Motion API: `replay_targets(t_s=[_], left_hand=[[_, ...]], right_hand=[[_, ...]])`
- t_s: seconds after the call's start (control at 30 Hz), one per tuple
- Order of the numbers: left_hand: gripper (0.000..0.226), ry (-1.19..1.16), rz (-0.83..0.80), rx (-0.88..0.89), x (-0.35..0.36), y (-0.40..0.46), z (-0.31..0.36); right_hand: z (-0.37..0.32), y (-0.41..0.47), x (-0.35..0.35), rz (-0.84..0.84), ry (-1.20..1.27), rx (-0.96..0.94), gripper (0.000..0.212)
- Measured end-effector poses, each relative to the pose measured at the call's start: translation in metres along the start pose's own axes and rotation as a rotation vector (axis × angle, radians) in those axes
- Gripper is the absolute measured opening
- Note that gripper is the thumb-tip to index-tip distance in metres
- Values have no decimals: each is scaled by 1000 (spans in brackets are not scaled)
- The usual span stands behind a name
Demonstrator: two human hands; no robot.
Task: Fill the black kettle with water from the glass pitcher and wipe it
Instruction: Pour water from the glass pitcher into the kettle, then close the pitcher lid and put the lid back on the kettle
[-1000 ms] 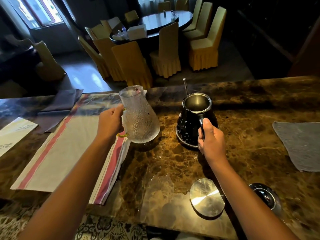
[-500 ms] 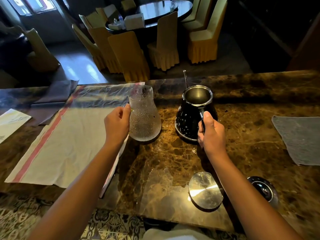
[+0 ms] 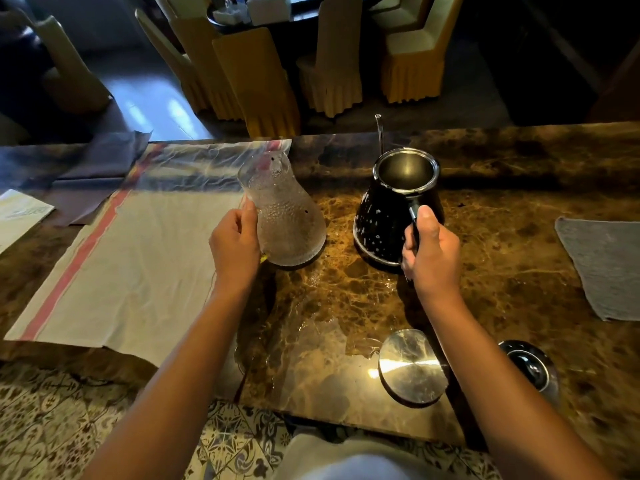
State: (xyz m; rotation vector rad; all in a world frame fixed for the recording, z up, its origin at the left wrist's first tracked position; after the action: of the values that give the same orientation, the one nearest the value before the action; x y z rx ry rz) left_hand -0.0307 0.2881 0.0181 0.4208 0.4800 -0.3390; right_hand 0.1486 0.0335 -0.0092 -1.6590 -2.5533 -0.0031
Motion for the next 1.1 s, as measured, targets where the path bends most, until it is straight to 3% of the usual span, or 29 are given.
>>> replay_targets(t_s=[0.13, 0.23, 0.33, 0.43, 0.5, 0.6, 0.83, 1.1], left_hand=[[42, -93, -71, -113, 10, -8, 8], [35, -359, -172, -201, 20, -14, 1], [49, -495, -273, -206, 25, -17, -4], [36, -514, -315, -172, 27, -20, 0], [42, -467, -314, -163, 27, -21, 3], [48, -432, -345, -127, 28, -24, 6], [58, -538, -503, -141, 35, -22, 2], [63, -613, -629, -206, 44, -11, -15]], right_hand=[[-3, -2, 1, 3, 4, -20, 76], [-1, 1, -2, -34, -16, 15, 64], [-6, 0, -6, -69, -130, 31, 52], [-23, -12, -21, 16, -347, -51, 32], [-33, -30, -36, 84, -458, -91, 22], [-31, -62, -56, 51, -602, -46, 34], [21, -132, -42, -209, -993, 214, 92], [35, -146, -14, -132, -1293, 222, 85]])
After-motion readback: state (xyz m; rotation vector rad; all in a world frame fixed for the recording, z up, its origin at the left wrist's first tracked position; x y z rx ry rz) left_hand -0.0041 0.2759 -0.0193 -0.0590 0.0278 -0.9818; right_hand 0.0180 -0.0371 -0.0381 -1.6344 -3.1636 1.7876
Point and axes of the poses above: each hand's wrist, its own y-axis towards the middle knuckle, its own x-axis out of the palm, z = x × y, the point moved 7 cm from there along y, towards the middle knuckle, and after that the axes turned 6 degrees about x, right-handed, at the moved point
